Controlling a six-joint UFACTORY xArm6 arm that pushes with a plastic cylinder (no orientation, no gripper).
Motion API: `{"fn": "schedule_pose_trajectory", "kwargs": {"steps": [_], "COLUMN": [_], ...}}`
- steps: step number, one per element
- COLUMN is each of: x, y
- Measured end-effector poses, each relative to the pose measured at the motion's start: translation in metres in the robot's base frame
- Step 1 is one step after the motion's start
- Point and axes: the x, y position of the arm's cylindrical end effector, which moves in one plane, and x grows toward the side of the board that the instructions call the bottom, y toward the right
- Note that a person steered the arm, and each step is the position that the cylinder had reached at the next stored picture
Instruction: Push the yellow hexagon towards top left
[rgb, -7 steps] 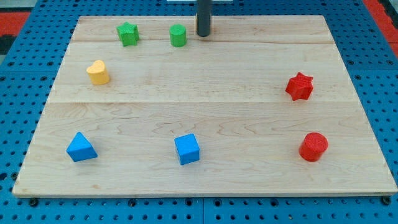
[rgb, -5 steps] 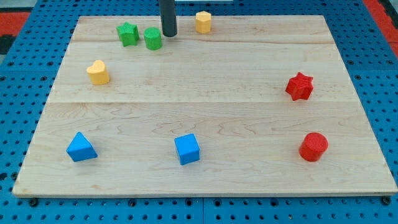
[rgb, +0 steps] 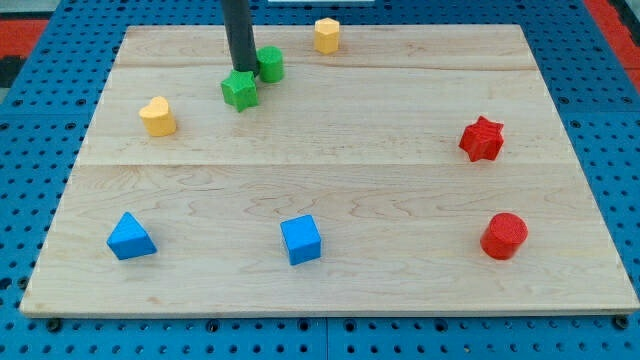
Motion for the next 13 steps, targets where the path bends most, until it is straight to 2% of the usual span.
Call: {"fn": "schedule_pose_trajectory", "kwargs": {"steps": [1,2,3,4,5,6,7,8,9,10,11,12,13], "x": [0.007,-0.008,-0.047,-0.043,0.004,0.009,-0.035,-0.089,-0.094,-0.077,-0.062,-0.052,-0.042], "y": [0.004,-0.022,-0.028,0.036,0.046,0.101,0.176,0.165,0.112,0.054,0.057,0.111,0.046]}}
